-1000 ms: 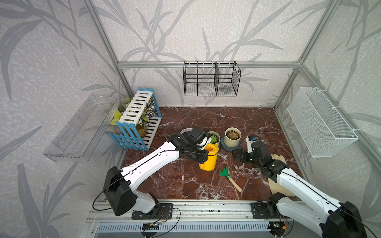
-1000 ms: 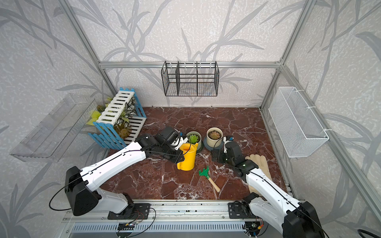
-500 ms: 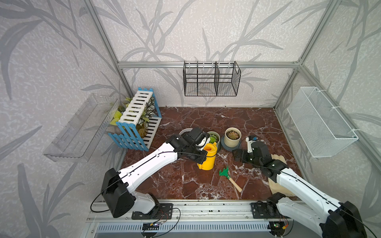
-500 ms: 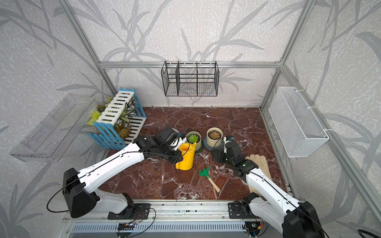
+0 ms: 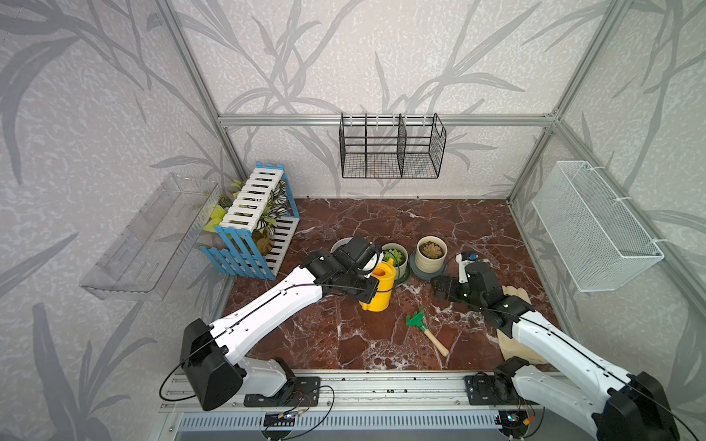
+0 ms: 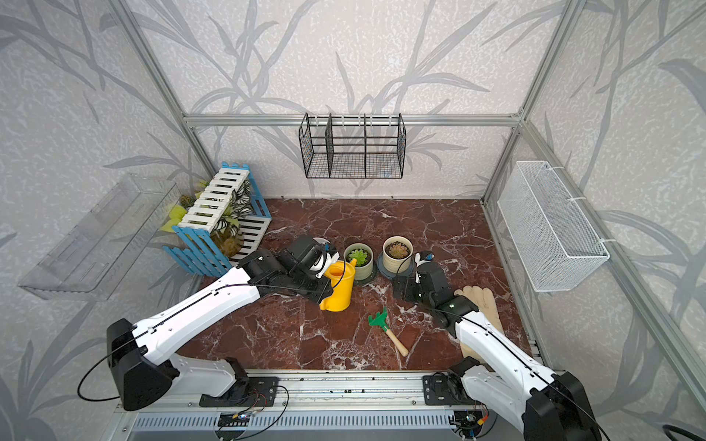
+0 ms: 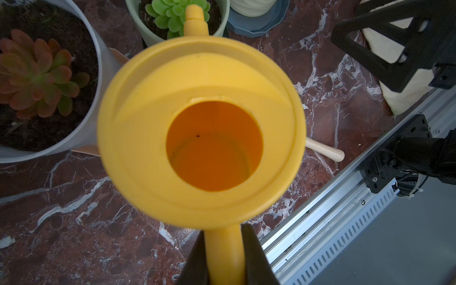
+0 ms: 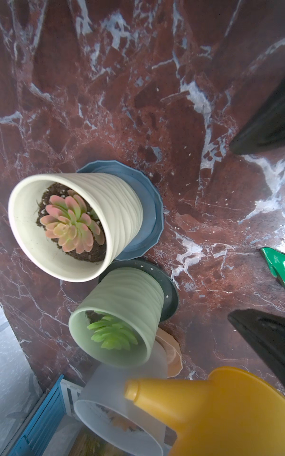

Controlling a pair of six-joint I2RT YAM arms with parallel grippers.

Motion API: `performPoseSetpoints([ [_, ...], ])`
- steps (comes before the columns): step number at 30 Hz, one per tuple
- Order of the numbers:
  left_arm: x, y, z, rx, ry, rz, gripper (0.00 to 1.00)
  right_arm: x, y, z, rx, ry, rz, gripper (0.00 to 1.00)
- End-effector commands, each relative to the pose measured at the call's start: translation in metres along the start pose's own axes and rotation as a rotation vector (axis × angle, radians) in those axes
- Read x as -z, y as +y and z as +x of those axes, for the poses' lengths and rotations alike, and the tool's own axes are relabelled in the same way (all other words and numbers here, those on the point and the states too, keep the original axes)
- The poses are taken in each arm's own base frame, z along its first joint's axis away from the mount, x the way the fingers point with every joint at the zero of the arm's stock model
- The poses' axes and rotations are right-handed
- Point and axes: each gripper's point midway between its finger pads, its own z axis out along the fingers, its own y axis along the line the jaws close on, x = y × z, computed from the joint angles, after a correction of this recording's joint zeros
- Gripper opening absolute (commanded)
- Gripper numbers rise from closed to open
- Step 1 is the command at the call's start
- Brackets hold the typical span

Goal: Water the succulent around the soil edge
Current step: Water the soil of the potted plant with water.

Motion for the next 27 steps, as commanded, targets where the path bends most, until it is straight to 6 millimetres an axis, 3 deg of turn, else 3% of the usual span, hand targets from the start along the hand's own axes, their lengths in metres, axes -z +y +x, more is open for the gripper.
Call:
performPoseSetpoints([
  [1, -0.001, -0.008, -0.005, -0.023, -0.025, 0.045, 0.00, 0.003, 0.006, -0.008, -0.004, -0.021, -0.007, 0.99],
  [14, -0.014, -0.031, -0.013, -0.062, -0.037, 0.165, 0.00, 0.006, 0.006, -0.010, -0.014, -0.035, -0.013, 0.99],
  [21, 0.001, -0.023, -0.007, -0.056, -0.110, 0.139, 0.00, 0.008, 0.017, -0.012, -0.011, -0.074, -0.095, 0.99],
  [27, 0.017, -0.004, 0.022, 0.021, -0.113, 0.071, 0.00, 0.009, 0.022, -0.014, 0.001, -0.084, -0.117, 0.99],
])
